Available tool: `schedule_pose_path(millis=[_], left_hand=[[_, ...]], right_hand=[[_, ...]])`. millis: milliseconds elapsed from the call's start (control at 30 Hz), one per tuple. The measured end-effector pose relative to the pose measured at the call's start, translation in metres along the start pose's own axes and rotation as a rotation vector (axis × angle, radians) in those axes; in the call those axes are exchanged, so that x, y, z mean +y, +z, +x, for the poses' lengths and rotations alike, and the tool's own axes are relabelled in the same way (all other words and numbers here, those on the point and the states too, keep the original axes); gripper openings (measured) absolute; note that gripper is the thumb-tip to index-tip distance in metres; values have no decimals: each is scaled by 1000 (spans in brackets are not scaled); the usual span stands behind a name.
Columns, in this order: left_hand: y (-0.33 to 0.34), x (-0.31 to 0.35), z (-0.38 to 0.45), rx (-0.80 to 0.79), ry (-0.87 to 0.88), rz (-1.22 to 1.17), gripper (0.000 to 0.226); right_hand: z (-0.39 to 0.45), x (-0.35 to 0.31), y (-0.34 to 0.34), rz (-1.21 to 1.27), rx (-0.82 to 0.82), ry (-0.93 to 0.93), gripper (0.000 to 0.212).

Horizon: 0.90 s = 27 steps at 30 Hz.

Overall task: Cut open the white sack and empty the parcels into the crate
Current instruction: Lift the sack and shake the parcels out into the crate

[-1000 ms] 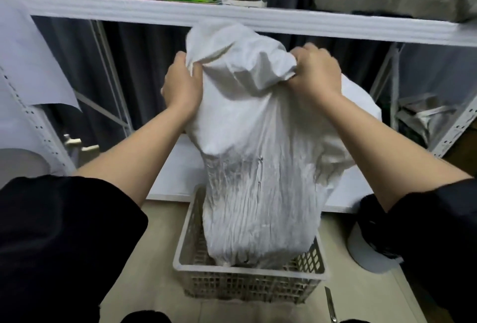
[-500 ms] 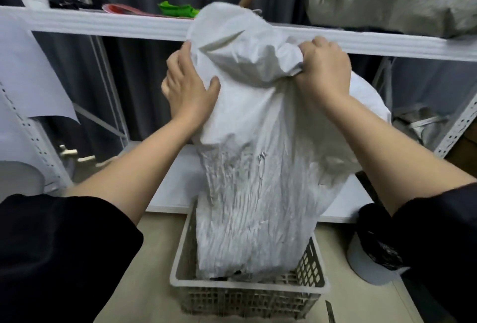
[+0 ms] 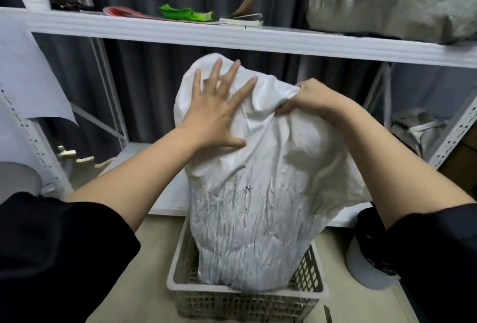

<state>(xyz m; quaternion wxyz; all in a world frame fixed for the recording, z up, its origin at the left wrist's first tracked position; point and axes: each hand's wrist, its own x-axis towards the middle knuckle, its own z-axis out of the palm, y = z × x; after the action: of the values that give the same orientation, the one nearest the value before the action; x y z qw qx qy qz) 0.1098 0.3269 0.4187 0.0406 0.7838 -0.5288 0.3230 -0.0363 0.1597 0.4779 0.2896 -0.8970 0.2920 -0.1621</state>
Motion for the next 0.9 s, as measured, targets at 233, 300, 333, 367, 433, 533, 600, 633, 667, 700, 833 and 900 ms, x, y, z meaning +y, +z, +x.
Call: schedule_pose_path(millis=[233, 300, 333, 367, 433, 533, 600, 633, 667, 700, 833, 900], left_hand=[[9, 12, -2, -203, 137, -85, 105], [12, 16, -2, -177, 138, -215, 57], [14, 17, -3, -206, 105, -275, 40], [17, 18, -4, -255, 52, -336, 29], [23, 18, -5, -391, -88, -456, 22], [30, 15, 4, -584, -319, -714, 22], [33, 14, 8, -691, -437, -846, 22], [34, 14, 9, -740, -475, -890, 23], [35, 14, 7, -797, -505, -936, 25], [36, 14, 5, -862, -532, -980, 27], [29, 12, -7, -1087, -648, -1121, 32], [34, 12, -5, -1055, -558, -1004, 41]], right_hand=[[-14, 29, 5, 407, -697, 382, 40], [-14, 37, 11, 405, -736, 399, 47], [-14, 39, 12, 362, -728, 395, 51], [-12, 39, 13, 279, -678, 355, 56], [-9, 42, 19, -60, -386, 137, 67], [-29, 39, 41, -481, 124, -269, 75], [-44, 47, 64, -570, 55, -446, 96], [-49, 53, 77, -658, 19, -486, 110], [-49, 64, 89, -750, 10, -497, 122], [-48, 72, 98, -812, 17, -482, 128], [-31, 81, 112, -747, 33, -428, 98], [-25, 80, 115, -698, 16, -457, 54]])
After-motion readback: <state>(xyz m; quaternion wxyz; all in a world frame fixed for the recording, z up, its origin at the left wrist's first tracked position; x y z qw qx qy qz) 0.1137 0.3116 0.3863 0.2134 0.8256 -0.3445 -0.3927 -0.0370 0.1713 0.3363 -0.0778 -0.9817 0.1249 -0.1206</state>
